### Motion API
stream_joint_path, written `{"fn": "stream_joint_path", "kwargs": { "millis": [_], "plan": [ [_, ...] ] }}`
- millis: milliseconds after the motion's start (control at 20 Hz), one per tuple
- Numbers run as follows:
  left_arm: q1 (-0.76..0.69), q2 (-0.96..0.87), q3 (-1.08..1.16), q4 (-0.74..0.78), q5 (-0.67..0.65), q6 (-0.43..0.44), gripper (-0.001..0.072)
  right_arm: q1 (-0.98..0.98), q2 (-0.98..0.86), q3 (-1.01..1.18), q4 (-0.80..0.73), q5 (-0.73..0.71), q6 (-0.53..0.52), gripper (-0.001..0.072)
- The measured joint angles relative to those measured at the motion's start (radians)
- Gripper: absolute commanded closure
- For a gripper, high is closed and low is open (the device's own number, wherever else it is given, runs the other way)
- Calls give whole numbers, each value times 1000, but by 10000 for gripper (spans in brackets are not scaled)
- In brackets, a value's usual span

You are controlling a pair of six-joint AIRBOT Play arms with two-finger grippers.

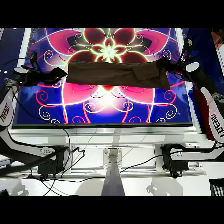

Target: Fold the clothes and pants, and hang the long-sleeved shirts on hangers.

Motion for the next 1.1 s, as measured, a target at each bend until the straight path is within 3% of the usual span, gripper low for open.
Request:
{"fn": "stream_joint_path", "kwargs": {
  "millis": [150, 200, 250, 350, 400, 450, 800, 1100],
  "plan": [
    [-47, -47, 31, -27, -14, 25, 97, 2, -2, 0, -13, 78, 0, 211],
    [-68, -61, 43, -31, -11, 29, 204, 6, -2, 0, -14, 95, 1, 213],
    [-91, -74, 56, -29, 2, 30, 400, 14, -2, 0, -15, 101, 1, 277],
    [-132, -91, 81, -7, 21, 34, 690, 37, -2, 0, -18, 111, 1, 494],
    [-148, -94, 97, -5, 19, 37, 695, 53, -2, 0, -18, 114, 1, 640],
    [-158, -93, 116, -9, 16, 37, 695, 74, -2, 0, -19, 117, 1, 702],
    [-163, 102, 181, 183, -205, 28, 694, 287, -6, 59, -21, 120, 12, 703],
    [-143, 420, 188, 254, -412, 24, 694, 539, -69, 175, -5, 97, 130, 703]
  ]
}}
